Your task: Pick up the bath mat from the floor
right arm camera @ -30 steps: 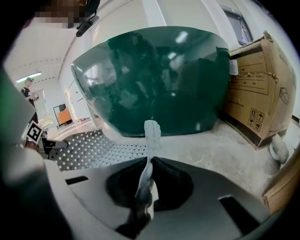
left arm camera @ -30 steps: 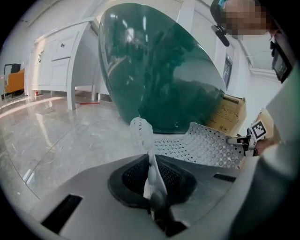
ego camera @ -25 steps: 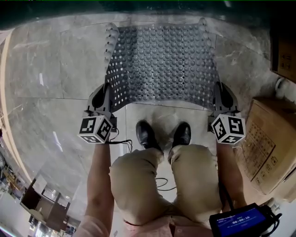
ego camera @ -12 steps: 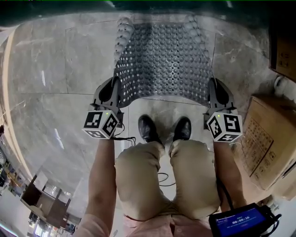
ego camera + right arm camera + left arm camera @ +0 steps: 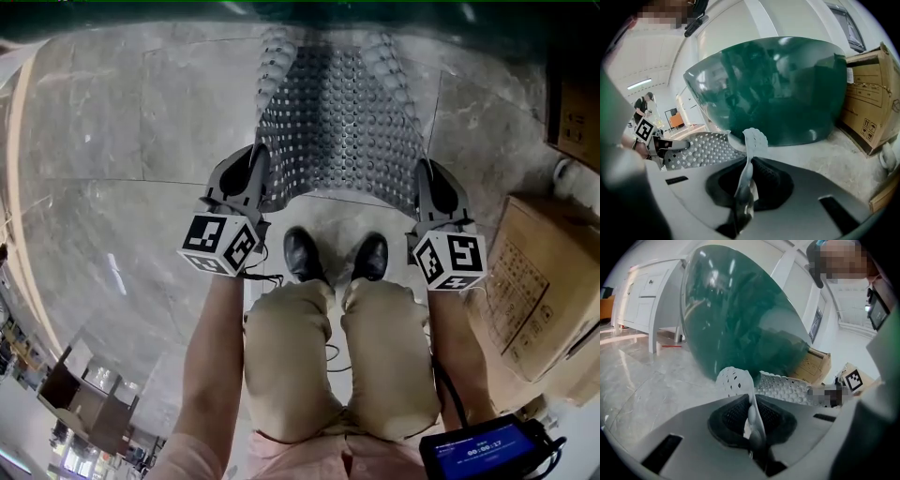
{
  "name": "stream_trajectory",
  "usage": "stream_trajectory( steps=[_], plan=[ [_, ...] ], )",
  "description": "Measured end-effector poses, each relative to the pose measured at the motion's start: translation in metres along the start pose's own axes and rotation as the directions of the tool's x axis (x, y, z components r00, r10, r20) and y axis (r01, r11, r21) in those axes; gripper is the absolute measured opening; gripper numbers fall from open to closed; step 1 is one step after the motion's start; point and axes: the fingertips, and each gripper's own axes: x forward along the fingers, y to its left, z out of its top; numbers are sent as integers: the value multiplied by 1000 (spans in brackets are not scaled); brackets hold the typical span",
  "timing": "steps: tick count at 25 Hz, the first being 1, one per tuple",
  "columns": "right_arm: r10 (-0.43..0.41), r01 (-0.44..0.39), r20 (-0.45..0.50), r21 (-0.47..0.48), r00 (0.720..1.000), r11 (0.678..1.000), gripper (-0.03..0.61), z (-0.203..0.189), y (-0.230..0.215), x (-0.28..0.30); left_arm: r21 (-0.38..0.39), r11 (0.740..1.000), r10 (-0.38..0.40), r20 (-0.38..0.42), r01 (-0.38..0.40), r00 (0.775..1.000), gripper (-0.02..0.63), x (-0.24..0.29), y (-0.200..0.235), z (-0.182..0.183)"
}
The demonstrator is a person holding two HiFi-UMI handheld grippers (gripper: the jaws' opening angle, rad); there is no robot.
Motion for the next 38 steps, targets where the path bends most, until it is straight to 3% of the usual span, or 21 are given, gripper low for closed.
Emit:
stream_trajectory(
  steps=[13, 20, 38],
  plan=[
    [87, -87, -16, 0, 996, 996, 29, 38, 49, -28, -7, 997, -74, -7, 74, 997, 35, -24, -42, 33],
    [138, -138, -11, -3, 990, 990, 29, 73, 83, -57, -3, 994, -106, 14, 106, 994, 35, -53, -74, 71],
    [224, -224, -3, -44, 975, 974, 29, 200, 146, -146, 0, 995, -95, 27, 95, 995, 35, -151, -133, 188]
  ],
)
